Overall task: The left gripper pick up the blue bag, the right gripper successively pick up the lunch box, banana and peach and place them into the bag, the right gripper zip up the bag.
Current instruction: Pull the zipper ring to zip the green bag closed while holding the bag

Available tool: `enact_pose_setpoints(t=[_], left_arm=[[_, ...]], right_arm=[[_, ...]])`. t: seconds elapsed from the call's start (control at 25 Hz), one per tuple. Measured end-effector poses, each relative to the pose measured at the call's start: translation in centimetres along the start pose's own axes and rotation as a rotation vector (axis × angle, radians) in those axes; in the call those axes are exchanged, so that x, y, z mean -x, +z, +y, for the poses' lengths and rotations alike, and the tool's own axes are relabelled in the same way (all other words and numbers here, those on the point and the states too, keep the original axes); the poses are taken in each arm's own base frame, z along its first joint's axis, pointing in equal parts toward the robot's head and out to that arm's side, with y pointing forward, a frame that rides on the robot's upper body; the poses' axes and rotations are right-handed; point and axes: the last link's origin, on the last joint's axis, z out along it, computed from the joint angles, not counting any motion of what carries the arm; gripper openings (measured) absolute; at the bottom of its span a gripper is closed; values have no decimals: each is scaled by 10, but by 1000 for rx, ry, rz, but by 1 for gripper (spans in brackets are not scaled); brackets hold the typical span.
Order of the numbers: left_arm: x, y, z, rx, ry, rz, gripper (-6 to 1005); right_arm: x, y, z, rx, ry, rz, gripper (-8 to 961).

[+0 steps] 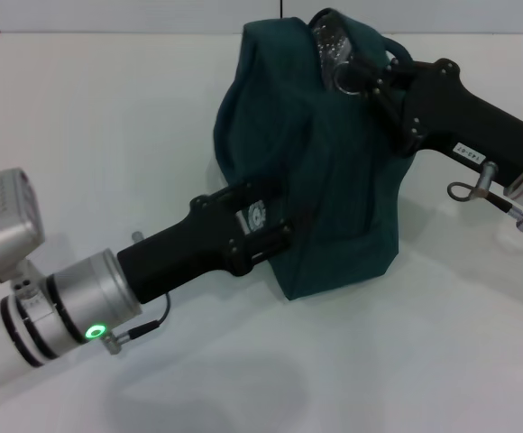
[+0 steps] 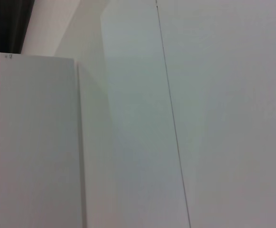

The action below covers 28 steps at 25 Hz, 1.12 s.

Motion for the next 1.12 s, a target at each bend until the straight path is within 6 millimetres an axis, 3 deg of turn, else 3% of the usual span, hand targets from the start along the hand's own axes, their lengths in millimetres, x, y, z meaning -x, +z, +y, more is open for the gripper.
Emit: enact_pose_setpoints(t=[0.16, 0.64, 1.12], left_arm=[[-5, 11, -1, -1, -12, 26, 667], [-9, 16, -14, -93, -33, 59, 641], [-10, 17, -19, -121, 3, 50, 187]], right_arm=[[-1, -1, 0, -3, 1, 1, 12], [-1, -3, 1, -6, 2, 2, 11], [0, -4, -1, -15, -9, -7, 11]])
